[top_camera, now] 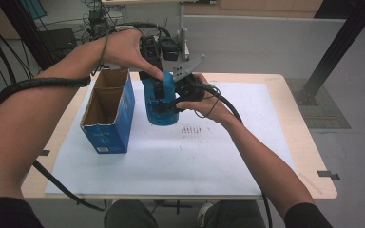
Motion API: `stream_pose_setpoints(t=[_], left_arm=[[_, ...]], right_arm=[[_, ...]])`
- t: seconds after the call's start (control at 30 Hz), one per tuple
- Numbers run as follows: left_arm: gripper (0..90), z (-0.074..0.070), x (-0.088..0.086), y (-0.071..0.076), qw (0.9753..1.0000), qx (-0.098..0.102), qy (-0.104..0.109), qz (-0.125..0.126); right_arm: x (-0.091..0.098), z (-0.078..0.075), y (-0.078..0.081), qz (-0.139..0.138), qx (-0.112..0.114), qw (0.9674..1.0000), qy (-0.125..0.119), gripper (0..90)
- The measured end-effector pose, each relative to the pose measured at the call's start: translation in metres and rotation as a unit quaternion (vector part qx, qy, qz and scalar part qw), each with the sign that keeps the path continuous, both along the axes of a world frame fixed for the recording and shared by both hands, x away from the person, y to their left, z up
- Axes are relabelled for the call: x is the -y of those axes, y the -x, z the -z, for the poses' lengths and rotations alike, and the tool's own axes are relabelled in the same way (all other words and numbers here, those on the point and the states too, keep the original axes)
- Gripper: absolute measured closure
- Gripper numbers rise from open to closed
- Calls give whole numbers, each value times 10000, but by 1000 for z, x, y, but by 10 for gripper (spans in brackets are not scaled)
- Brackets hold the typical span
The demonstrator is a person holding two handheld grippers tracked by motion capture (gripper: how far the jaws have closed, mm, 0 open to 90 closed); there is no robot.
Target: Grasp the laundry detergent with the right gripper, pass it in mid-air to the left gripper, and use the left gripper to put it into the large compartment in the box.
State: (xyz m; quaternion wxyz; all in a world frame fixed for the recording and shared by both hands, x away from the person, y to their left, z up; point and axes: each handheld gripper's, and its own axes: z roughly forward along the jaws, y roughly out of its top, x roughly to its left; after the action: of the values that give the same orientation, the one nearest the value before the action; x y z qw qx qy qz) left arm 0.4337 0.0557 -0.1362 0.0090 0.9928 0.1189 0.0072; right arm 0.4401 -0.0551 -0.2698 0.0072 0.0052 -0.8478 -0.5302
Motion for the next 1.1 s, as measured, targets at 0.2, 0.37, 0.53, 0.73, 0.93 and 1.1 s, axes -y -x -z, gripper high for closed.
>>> stream_pose_setpoints(t=[0.2,0.37,0.53,0.73,0.93,1.1], left_arm=[[60,2,0,0,10000,-7,-7,-4],[60,2,2,-1,10000,-18,-9,24],[60,2,3,-1,10000,-28,-25,16],[66,3,4,-1,10000,-25,-44,55],[126,3,4,-2,10000,-6,-20,40],[200,5,3,-2,10000,-27,-48,34]], right_arm=[[0,0,0,-4,5,10000,7,436],[1,0,0,5,-8,10000,5,436],[1,0,0,-2,8,10000,2,436],[2,0,0,9,19,10000,4,436],[3,1,0,15,4,10000,23,436],[2,2,1,-6,2,10000,9,436]])
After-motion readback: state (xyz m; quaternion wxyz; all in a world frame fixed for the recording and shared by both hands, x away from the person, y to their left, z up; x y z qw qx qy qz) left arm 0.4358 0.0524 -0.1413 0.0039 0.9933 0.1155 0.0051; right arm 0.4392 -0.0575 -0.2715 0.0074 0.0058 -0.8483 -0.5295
